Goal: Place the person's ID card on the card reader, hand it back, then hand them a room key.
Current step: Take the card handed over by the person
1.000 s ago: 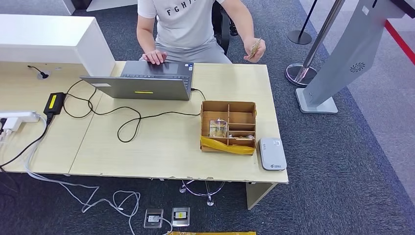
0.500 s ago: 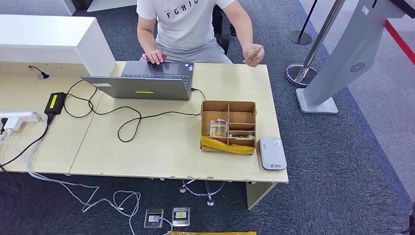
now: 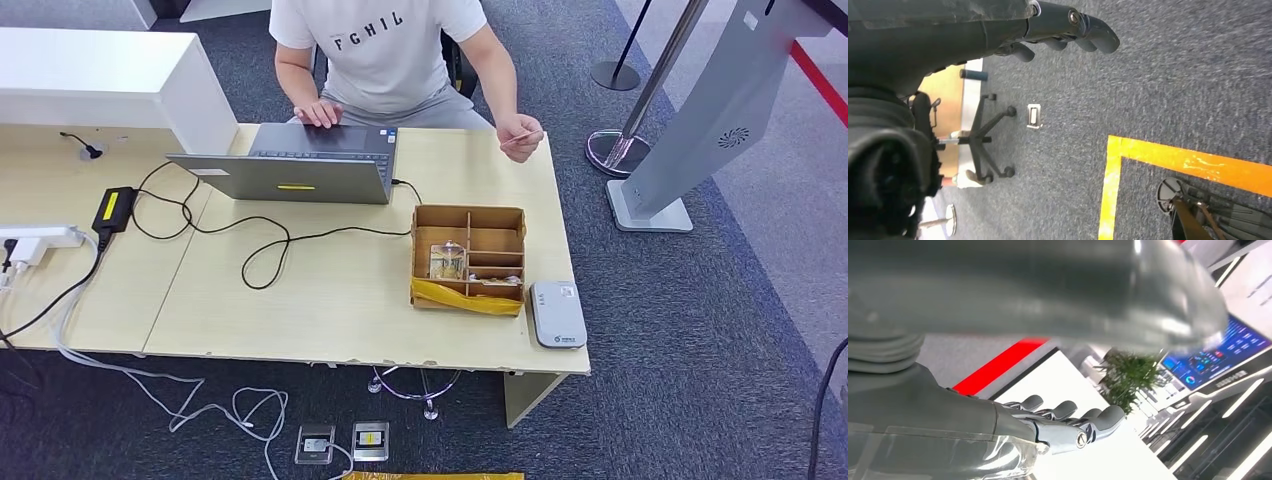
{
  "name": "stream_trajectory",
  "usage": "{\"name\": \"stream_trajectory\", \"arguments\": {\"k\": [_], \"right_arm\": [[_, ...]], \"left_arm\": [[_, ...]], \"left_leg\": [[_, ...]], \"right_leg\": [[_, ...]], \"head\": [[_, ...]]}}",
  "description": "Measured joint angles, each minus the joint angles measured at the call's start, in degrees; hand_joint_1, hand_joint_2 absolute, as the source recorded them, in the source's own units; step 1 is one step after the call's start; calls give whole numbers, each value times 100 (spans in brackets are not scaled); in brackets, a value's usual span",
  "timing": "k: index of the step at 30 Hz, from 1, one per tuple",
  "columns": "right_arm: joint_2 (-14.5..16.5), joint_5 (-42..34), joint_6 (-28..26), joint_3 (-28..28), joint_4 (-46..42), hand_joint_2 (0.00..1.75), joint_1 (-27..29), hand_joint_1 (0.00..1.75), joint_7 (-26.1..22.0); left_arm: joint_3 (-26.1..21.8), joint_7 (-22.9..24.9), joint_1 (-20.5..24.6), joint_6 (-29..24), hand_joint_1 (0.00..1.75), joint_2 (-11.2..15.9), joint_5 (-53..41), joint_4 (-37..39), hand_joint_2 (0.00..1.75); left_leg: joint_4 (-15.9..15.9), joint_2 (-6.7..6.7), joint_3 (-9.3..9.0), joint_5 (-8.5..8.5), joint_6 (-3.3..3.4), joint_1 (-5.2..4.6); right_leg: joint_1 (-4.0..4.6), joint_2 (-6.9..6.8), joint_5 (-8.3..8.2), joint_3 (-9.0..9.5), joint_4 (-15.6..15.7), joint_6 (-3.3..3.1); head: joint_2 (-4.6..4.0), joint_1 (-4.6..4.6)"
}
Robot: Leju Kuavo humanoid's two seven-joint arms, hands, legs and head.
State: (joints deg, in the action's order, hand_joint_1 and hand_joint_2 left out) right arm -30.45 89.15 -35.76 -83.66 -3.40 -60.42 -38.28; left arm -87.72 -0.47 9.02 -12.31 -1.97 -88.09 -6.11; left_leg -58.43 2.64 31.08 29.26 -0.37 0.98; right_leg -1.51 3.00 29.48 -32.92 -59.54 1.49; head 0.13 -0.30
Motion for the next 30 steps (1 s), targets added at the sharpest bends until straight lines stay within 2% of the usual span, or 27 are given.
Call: {"name": "stream_trajectory", "arguments": {"k": [5,10,19,24,30], "right_arm": [[363,3,35,694,89,175,-582,0,604],[871,4,230,1733,144,175,-896,0,1269],[2024,3,442,4138,204,175,-849,0,2429],[2471,3,502,5241,204,175,-724,0,2713],[2854,1,601,6333,204,175,-648,0,2942]], "left_arm": [[5,-122,11,158,0,72,-136,1,0],[71,-224,10,395,0,163,-184,1,0],[349,-361,2,634,0,274,-187,1,0],[451,-311,-6,607,0,299,-182,1,0],[478,-240,-17,538,0,305,-170,1,0]], "left_leg": [[0,12,2,-9,-1,1],[0,16,4,-11,-5,6],[0,24,5,-16,-10,12],[0,21,7,-16,-11,11],[0,20,9,-16,-11,11]], "right_leg": [[1,-2,0,-1,-3,0],[5,-2,0,0,-7,0],[11,-6,0,-8,-9,-2],[10,-3,0,-12,-8,-2],[10,-4,0,-14,-8,-2]], "head": [[0,2],[0,3],[0,3],[0,2],[0,4]]}}
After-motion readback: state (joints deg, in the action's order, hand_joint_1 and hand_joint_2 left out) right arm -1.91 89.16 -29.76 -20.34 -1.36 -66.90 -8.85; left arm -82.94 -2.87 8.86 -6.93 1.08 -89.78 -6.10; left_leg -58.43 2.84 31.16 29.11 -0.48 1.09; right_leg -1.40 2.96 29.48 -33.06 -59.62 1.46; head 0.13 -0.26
